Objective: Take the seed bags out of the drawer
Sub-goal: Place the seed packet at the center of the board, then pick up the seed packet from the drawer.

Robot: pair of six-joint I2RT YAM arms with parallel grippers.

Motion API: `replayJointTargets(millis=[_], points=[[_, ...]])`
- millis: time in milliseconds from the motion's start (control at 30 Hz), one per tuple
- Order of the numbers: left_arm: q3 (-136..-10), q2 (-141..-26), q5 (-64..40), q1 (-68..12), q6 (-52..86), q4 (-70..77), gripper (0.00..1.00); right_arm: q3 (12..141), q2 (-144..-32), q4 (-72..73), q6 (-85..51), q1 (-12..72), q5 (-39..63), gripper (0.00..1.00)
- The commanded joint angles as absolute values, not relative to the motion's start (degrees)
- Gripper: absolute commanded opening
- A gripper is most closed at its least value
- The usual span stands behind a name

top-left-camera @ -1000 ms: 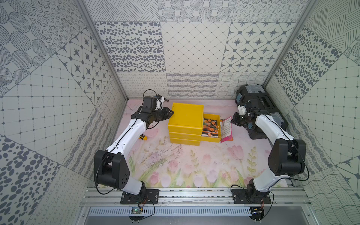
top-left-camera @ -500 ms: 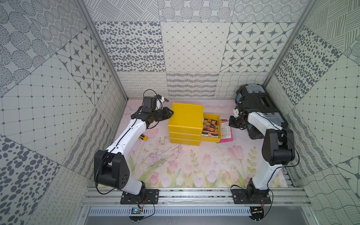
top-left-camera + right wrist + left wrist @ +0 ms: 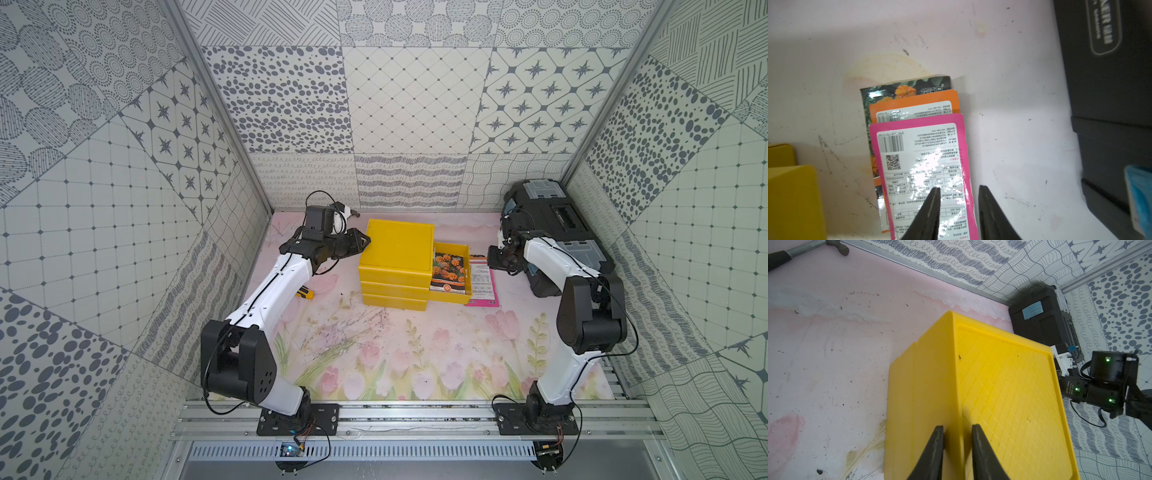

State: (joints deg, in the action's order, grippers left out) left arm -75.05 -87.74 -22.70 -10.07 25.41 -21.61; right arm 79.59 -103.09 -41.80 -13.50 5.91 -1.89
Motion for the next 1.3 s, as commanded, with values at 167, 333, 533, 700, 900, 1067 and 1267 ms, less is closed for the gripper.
replayJointTargets(millis=[167,333,533,700,900,1067,1267], points=[[-74.14,-88.95,-22.08,-10.46,24.26,-35.91,0.26,79.35,-92.35,-39.96,-15.38,12.03,0.09,0.30],[-74.16,-89.07,-22.14,-10.45,24.35,-35.85,0.26,80.13,-91.01,-40.33,-15.97,15.64,2.45,0.23],[-74.09,-89.04,-22.02,-10.45,24.43,-35.82,0.26,80.84,-95.35,-39.93,-16.91,21.20,4.03,0.11],[-74.09,-88.94,-21.99,-10.46,24.43,-35.80,0.26,80.73,-99.72,-37.79,-18.84,23.59,4.92,0.04],[-74.07,-88.99,-22.18,-10.45,24.49,-35.58,0.26,80.77,-103.27,-35.95,-20.04,24.51,6.39,0.02],[-73.98,-89.06,-22.32,-10.46,24.61,-35.43,0.26,81.04,-105.83,-35.27,-20.54,25.67,7.42,0.01],[-74.00,-89.10,-22.43,-10.46,24.60,-35.42,0.26,81.12,-108.60,-32.13,-23.13,26.72,13.69,0.01]])
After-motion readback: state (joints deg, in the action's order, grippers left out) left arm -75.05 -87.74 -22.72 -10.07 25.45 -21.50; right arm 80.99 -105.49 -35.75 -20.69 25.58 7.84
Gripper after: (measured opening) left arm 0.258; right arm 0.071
